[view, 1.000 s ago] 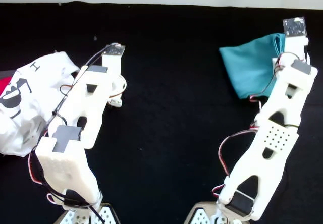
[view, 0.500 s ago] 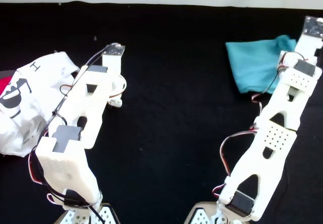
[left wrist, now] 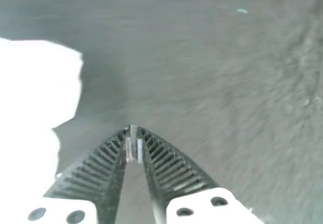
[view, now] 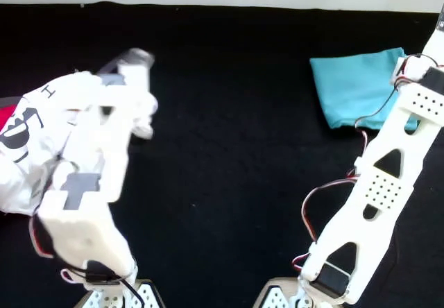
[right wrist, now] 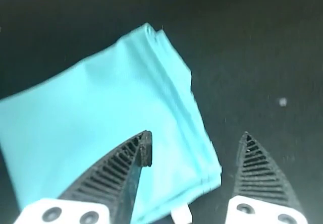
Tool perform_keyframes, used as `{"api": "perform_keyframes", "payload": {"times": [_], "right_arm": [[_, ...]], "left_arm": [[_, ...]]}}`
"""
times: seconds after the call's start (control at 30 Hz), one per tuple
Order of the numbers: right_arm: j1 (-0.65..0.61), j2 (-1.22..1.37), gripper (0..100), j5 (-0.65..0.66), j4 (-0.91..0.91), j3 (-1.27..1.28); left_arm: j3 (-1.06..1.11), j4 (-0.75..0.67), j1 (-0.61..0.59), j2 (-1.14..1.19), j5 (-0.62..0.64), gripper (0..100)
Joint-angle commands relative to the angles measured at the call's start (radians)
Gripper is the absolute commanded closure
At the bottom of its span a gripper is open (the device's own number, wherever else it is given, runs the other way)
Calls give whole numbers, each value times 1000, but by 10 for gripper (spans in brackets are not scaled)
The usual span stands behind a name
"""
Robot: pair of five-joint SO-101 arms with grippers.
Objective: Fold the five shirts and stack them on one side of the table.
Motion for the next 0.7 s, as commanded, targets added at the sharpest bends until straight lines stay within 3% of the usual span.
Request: {"api": "perform_keyframes", "payload": {"times": [0.0,0.2,0.37,0.67], "right_arm": [[7,-119,743,-6,93,-47],[-56,-197,743,-5,252,-45],[-150,-277,743,-8,338,-36],[-260,-570,743,-8,340,104]], "left_arm": [[-142,167,-105,-97,-9,972],[-239,345,-323,-101,-95,800],[-234,351,-433,-99,-115,811],[-120,298,-441,-99,-115,811]]}}
